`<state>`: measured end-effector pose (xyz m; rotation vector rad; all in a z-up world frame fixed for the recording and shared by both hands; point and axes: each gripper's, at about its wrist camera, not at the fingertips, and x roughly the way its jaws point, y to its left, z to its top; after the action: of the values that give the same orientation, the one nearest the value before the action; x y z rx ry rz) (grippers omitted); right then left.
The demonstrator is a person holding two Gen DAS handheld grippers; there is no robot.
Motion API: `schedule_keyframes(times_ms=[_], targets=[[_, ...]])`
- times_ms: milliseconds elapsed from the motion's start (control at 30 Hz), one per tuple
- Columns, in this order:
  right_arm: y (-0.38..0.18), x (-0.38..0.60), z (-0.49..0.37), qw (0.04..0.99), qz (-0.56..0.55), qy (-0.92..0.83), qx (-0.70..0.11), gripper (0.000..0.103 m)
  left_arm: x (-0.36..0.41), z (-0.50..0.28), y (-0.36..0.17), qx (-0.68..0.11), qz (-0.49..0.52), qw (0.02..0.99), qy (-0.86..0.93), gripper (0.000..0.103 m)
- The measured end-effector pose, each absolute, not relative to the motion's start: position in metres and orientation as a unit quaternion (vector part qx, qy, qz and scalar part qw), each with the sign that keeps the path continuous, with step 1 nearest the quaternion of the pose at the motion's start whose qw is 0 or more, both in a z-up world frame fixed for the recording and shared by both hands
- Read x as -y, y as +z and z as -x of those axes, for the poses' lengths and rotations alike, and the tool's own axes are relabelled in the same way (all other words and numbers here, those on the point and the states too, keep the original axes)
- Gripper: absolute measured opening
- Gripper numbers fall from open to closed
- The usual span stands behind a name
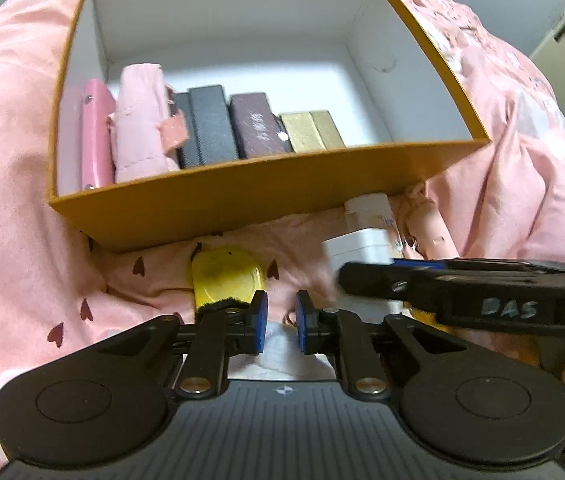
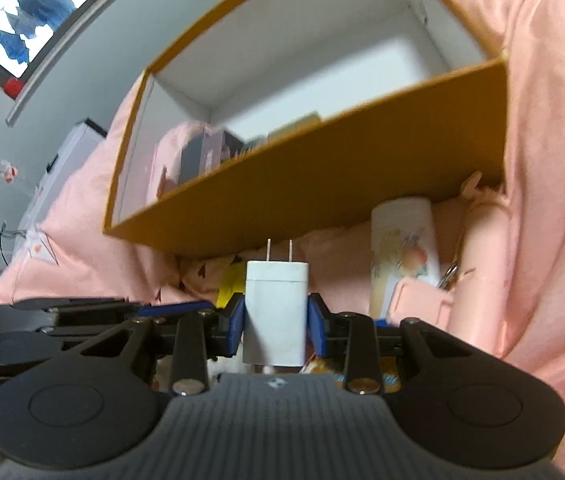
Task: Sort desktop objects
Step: 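Lift the tape measure with left tool while right tool lifts the charger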
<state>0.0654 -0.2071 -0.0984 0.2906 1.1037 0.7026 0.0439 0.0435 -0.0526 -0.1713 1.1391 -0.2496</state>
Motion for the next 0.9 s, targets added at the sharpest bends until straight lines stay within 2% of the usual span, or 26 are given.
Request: schedule_keyframes(times_ms=[133, 200, 367, 733, 900], targets=[[-0.091, 0.216, -0.070, 0.803, -0.137, 0.311, -0.490, 0.035, -0.059, -0.051, -0.051, -0.533, 0.122, 0.832, -0.095, 0.021], [-0.092, 0.219, -0.074, 0.806, -0.140, 0.304, -0.489, 0.036, -0.068, -0.056, -0.051, -0.532, 0.148, 0.830, -0.081, 0.032], [-0.099, 0.218, -0.076, 0.799, -0.144, 0.308, -0.497, 0.036, -0.084, -0.069, -0.058, -0.546, 0.194, 0.814, -0.047, 0.052], [-0.103, 0.220, -0.076, 0.794, -0.149, 0.309, -0.501, 0.036, -0.084, -0.083, -0.095, -0.585, 0.185, 0.788, -0.037, 0.053], [-0.104, 0.221, -0.076, 0.793, -0.151, 0.310, -0.503, 0.036, -0.089, -0.086, -0.108, -0.587, 0.206, 0.782, -0.042, 0.064]])
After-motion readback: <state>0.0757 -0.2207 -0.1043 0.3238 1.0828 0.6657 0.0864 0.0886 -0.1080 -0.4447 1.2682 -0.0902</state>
